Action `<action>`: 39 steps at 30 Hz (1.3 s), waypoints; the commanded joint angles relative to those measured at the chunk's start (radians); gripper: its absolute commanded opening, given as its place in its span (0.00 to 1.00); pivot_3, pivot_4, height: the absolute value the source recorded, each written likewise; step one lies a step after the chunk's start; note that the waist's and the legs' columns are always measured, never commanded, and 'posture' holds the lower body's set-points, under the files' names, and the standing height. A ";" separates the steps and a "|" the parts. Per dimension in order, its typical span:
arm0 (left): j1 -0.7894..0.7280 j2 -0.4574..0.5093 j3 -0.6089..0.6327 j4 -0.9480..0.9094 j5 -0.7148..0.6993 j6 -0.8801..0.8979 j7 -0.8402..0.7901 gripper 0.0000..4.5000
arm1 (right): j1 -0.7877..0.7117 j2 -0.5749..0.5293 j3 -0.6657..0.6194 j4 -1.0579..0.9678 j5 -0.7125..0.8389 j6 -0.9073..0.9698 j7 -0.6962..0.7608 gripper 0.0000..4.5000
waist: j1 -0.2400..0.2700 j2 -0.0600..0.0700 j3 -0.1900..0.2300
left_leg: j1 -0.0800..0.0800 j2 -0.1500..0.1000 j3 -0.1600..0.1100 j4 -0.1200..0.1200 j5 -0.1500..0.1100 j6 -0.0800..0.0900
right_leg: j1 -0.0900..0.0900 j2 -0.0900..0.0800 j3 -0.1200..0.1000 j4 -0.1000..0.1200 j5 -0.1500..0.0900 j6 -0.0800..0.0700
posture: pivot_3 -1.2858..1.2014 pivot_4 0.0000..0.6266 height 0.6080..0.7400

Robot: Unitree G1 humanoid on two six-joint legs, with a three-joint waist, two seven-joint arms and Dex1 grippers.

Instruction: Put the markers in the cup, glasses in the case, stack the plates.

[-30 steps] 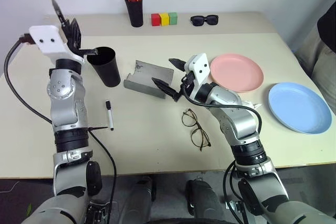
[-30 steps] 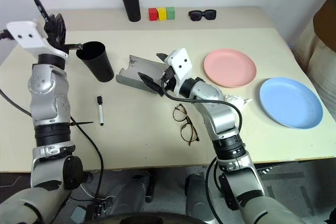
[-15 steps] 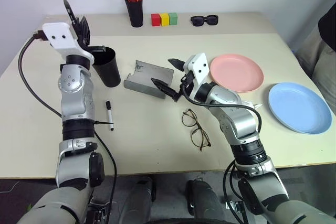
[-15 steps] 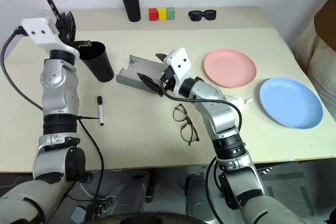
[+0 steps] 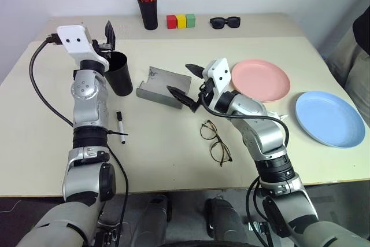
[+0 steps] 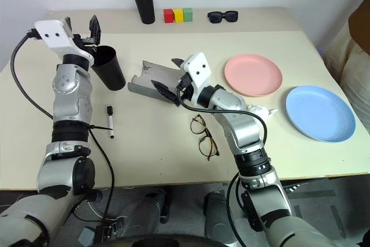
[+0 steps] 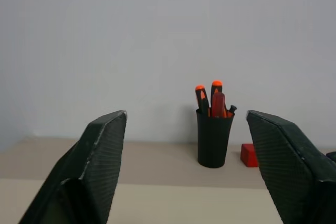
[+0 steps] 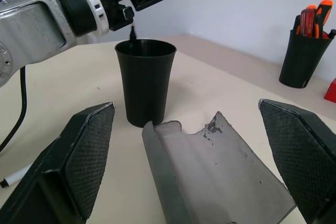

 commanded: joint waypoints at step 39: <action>0.383 -0.057 0.227 -0.993 -0.429 1.780 0.439 0.87 | -0.026 -0.248 0.012 0.023 0.018 -0.052 0.321 1.00 | 0.002 0.000 0.000 | 0.001 0.001 -0.005 0.000 0.000 -0.001 | 0.002 0.000 0.000 -0.001 0.000 -0.001 | 0.52 0.24 1.00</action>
